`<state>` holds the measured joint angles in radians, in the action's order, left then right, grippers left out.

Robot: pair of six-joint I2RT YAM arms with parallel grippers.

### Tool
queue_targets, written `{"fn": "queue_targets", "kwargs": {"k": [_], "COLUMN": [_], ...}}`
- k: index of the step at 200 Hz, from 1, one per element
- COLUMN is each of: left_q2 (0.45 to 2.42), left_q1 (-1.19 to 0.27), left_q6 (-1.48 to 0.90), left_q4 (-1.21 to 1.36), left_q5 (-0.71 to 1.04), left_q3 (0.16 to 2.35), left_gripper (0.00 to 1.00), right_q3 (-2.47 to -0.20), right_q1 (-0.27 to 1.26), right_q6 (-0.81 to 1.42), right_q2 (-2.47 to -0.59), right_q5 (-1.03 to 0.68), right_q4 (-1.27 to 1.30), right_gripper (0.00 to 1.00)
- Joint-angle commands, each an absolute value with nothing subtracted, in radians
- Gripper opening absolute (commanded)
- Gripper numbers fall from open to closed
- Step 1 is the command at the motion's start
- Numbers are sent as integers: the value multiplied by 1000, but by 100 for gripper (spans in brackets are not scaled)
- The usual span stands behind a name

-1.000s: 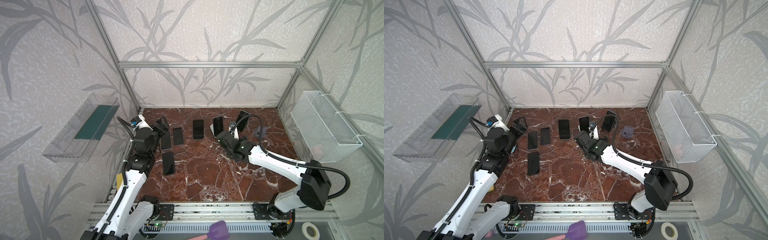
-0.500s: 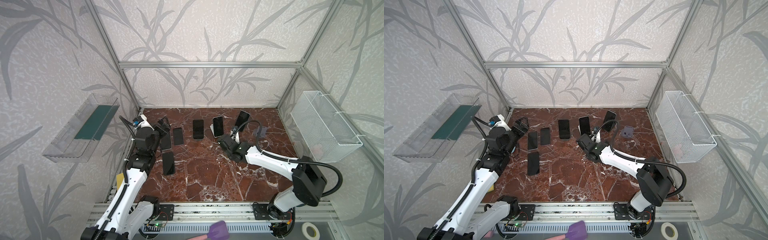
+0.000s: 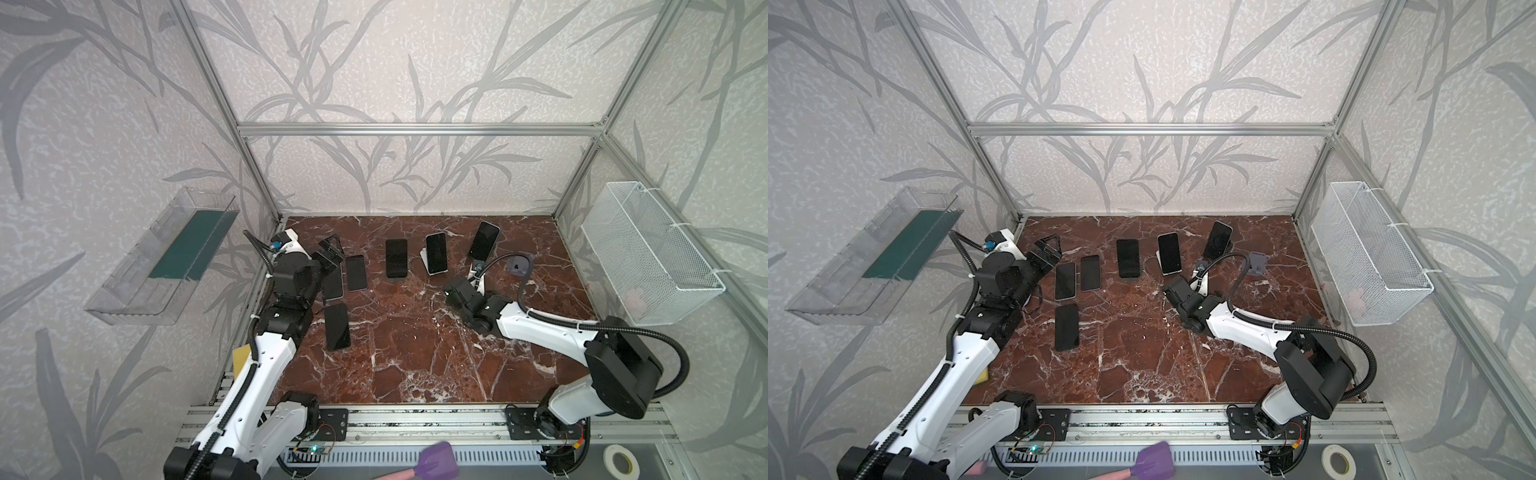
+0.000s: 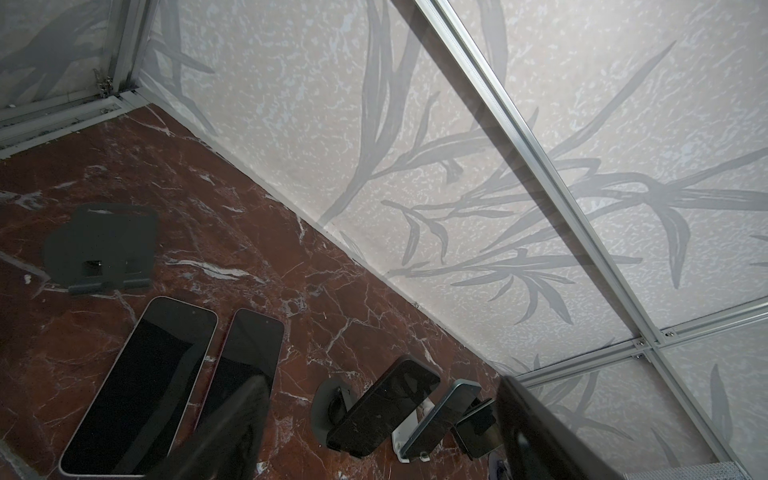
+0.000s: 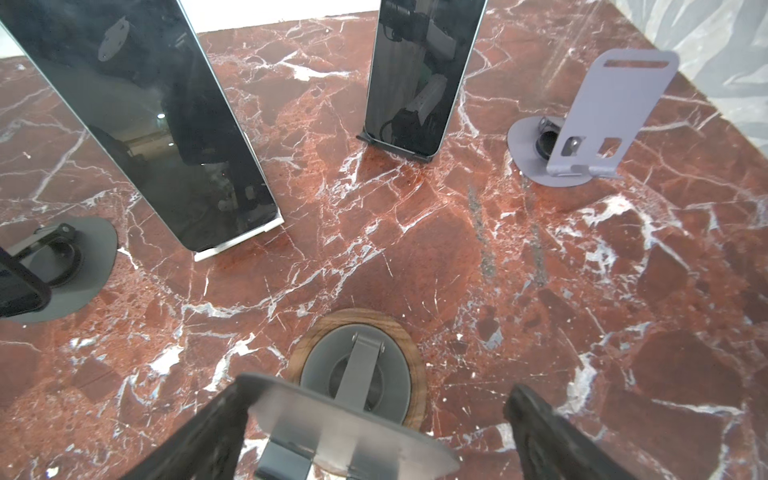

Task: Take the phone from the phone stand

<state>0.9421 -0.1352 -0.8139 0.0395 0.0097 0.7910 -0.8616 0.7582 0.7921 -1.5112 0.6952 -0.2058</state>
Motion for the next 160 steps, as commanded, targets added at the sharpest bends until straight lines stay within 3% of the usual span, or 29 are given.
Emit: {"fn": "queue_targets", "kwargs": {"k": [1,25,74,103,160], "left_q2": [935,934,930,928,922], "left_q1": [-131,-131,-130,-130,-130], "left_q6": [-825,-822,-828,-826,-837], "left_q4": [73,72,76,77,84], "left_q5": [18,6,18,18,38], "left_q3": [793,791,790,790,791], "left_gripper": [86,86,86,86,86], "right_q3": [-830,-798,-823,-814,-754], "right_q1": [755,765,770,787,808], "right_q6": [857,839,841,893,844], "right_q2": [-1530,-1539,-1543,-1562,-1507], "right_q5": [671,692,729,796,851], "right_q4": [-168,-49,-50,-50,-34], "right_gripper": [96,96,97,84,78]}}
